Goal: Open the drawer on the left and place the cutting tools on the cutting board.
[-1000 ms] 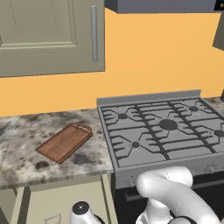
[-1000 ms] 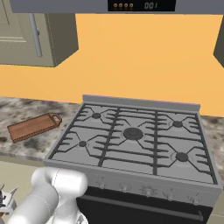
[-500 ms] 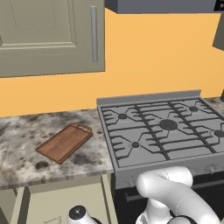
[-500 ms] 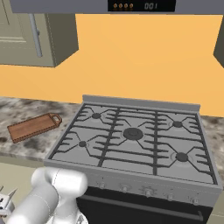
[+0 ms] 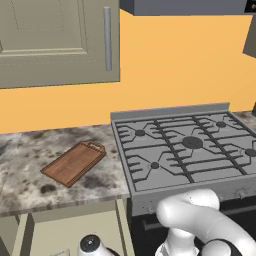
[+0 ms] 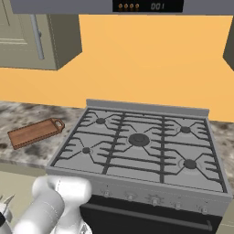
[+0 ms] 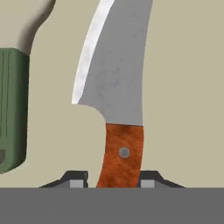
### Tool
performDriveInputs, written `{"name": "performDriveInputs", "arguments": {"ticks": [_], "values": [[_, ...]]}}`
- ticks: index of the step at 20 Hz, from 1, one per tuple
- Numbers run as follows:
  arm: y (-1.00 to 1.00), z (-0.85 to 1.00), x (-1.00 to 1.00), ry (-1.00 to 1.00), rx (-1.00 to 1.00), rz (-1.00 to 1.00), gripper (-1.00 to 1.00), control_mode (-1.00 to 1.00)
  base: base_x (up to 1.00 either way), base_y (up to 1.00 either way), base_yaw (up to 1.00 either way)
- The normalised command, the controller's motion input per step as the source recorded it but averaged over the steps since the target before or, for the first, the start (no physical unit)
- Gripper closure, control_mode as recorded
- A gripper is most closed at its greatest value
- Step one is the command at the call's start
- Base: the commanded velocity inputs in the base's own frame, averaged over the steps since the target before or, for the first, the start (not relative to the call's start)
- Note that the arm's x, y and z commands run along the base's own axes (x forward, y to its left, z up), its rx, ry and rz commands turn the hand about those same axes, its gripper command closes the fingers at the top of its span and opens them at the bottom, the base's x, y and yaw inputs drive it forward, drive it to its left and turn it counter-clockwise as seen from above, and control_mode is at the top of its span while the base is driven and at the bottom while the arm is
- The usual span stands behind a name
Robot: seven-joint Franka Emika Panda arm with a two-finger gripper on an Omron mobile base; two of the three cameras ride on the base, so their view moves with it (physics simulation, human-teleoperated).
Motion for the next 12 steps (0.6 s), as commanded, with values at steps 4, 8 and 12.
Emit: {"name": "performDriveInputs", "arguments": {"ticks": [4,8,12], "values": [[0.09,1.0,-0.02,-0.18,0.1,-0.16,1.0,-1.0,0.0,0.0,0.0],[0.08,1.0,-0.02,-0.16,0.05,-0.23,1.0,-1.0,0.0,0.0,0.0],[0.1,1.0,-0.08,-0.17,0.0,-0.28,1.0,-1.0,0.0,0.0,0.0]]}}
